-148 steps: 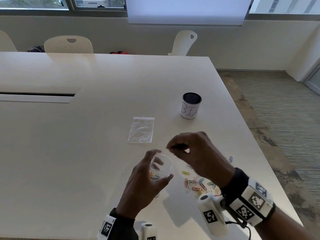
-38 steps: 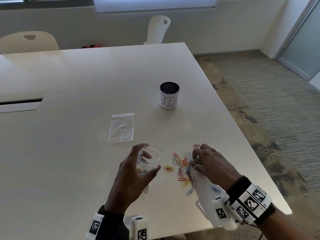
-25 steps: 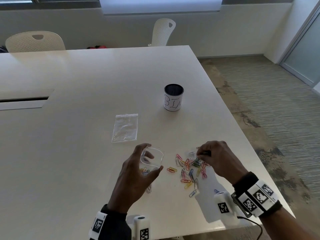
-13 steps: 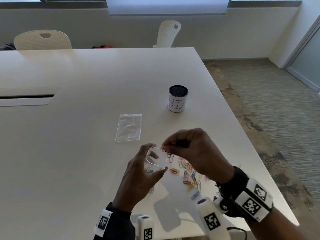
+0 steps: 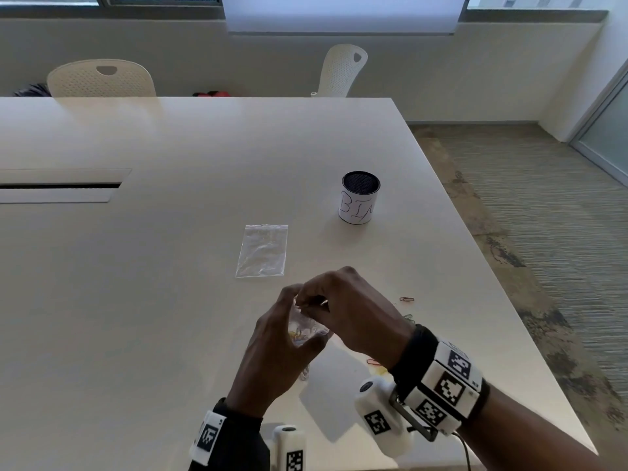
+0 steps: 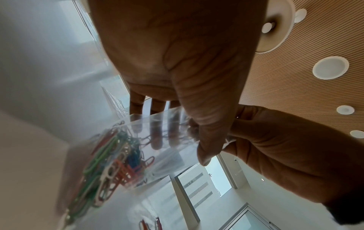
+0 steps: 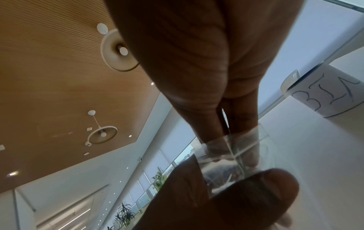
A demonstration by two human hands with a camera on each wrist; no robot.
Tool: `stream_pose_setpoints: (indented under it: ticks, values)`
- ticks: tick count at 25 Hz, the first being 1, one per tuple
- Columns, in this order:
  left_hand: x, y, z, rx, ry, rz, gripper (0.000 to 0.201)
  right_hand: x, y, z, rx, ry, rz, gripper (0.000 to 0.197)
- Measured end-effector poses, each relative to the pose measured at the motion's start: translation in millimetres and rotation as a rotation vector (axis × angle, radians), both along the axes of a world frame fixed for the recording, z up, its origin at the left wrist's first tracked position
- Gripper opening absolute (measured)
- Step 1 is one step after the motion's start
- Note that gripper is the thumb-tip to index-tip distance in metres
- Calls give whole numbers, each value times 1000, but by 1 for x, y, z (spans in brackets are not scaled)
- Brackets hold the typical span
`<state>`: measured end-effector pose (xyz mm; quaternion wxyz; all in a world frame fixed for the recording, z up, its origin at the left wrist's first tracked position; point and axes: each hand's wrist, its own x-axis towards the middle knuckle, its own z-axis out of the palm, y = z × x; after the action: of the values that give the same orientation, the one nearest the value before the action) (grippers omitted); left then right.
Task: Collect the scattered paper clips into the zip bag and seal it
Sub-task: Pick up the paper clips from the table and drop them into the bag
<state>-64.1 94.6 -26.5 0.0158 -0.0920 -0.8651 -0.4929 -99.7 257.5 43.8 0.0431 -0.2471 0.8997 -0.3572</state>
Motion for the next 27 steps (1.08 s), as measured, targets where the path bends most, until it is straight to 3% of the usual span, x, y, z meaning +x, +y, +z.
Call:
stream_pose_setpoints:
  ticks: [4, 10, 12, 15, 17, 20, 24, 27]
  values:
    - [0, -1, 2, -10, 16, -3, 60, 0, 7, 13, -43, 25, -18, 7]
    - [1, -2, 1, 13, 4, -30, 65, -10, 65, 18, -1, 53, -245, 9]
    - [2, -2, 3, 20, 1, -29, 64, -11, 84, 1, 153, -40, -263, 23]
    - [1, -1, 4, 23, -5, -32, 62, -2, 98, -25, 429, -224, -214, 63]
    - [1, -1, 3, 19, -10, -35, 63, 6, 97, -39, 491, -306, -182, 78]
    - [1, 0, 4, 18, -15, -36, 64, 9, 88, -54, 466, -314, -185, 69]
    - [3, 0, 5, 17, -20, -37, 64, 6, 84, -61, 347, -198, -227, 43]
    - [4, -1, 5, 14, -13, -35, 62, 5, 79, -64, 313, -93, -206, 40]
